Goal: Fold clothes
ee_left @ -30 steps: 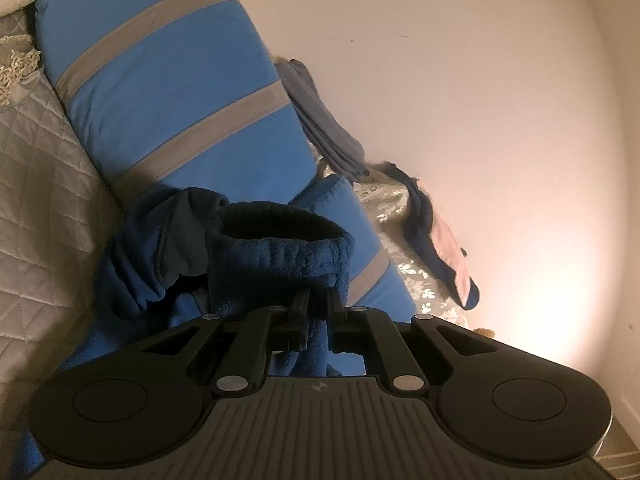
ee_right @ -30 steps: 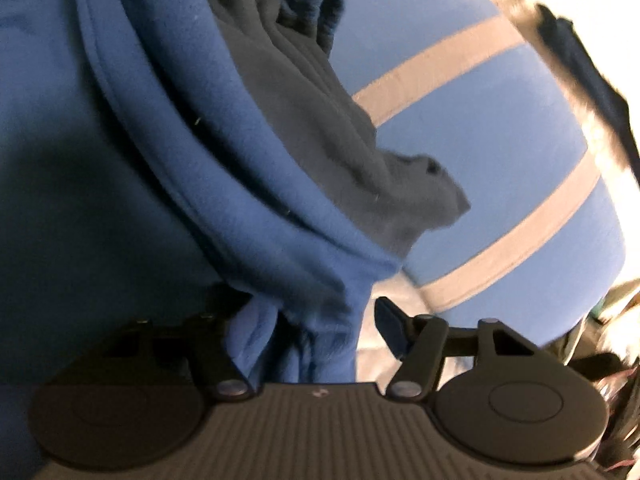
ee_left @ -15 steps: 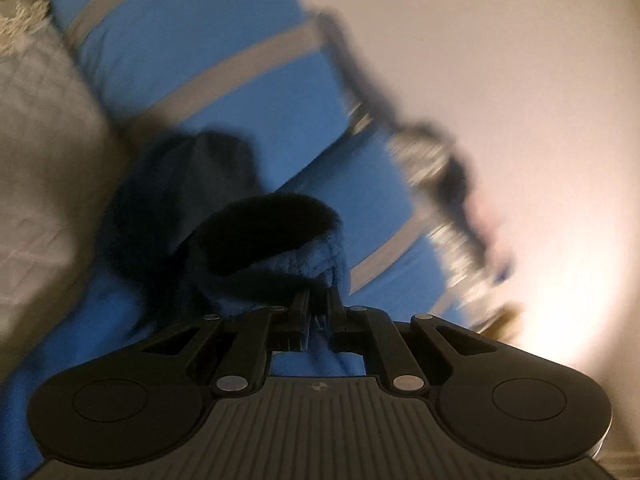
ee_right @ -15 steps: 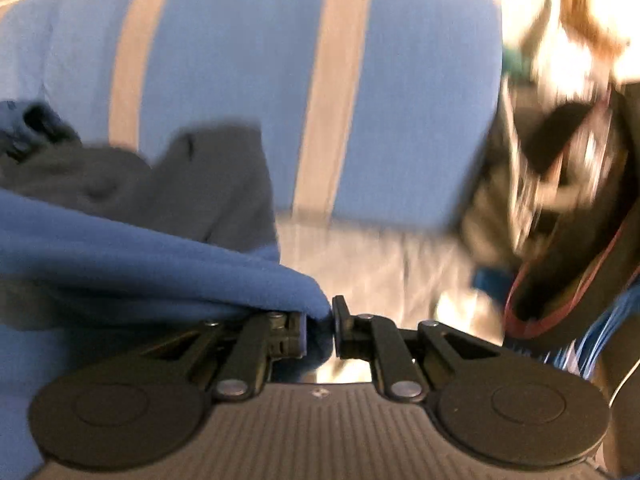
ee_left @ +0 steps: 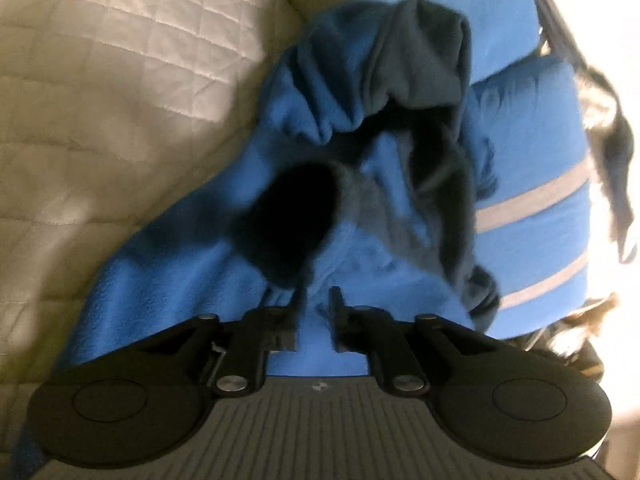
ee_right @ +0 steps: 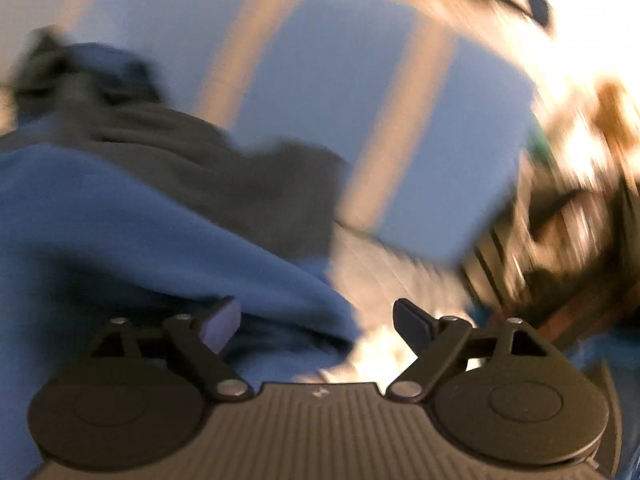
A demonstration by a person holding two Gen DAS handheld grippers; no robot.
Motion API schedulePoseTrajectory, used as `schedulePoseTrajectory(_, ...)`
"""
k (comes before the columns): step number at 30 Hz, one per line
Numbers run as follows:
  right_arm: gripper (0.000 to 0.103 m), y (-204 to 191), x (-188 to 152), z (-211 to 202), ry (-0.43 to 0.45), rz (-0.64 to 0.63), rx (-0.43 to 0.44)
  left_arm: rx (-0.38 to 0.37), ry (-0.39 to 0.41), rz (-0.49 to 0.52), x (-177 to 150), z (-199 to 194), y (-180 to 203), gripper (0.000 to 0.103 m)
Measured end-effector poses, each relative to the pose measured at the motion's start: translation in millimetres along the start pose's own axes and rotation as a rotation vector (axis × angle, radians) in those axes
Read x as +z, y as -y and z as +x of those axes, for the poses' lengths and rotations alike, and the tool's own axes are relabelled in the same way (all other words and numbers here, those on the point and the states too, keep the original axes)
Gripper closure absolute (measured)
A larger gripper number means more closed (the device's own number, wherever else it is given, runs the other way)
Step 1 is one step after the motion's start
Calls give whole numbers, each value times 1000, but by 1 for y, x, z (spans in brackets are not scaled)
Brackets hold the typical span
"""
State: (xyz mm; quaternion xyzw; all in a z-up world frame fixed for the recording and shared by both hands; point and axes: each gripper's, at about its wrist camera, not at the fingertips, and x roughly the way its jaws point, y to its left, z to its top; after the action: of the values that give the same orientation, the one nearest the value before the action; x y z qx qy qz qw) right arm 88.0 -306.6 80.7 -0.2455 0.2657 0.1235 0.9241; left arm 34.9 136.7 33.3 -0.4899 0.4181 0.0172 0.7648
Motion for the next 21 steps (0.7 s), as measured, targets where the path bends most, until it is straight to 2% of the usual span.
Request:
schedulePoseTrajectory(2, 12, -32, 8, -14, 77, -125, 51, -24, 12, 7, 1, -2, 3, 62)
schedulePoseTrajectory(3, 12, -48, 11, -20, 108, -179, 80, -20, 14, 20, 1, -1, 6, 57)
schedulePoseTrajectory(4, 12, -60, 14, -23, 126, -215, 99, -16, 15, 33, 1, 0, 10, 55)
schedulePoseTrajectory(8, 12, -101, 22, -28, 137, -294, 178, 26, 0, 63, 0, 5, 8, 52)
schedulePoseTrajectory(11, 12, -126, 24, -33, 151, -355, 211, 31, -25, 43, 0, 11, -2, 52)
schedulePoseTrajectory(16, 11, -153, 21, -42, 193, -459, 218, -60, -70, -65, 0, 29, -24, 51)
schedulePoseTrajectory(19, 9, -156, 24, -42, 201, -457, 231, -143, -111, -190, -2, 42, -38, 51)
schedulePoseTrajectory(21, 8, -158, 25, -42, 204, -453, 236, -165, -99, -214, -2, 46, -41, 52)
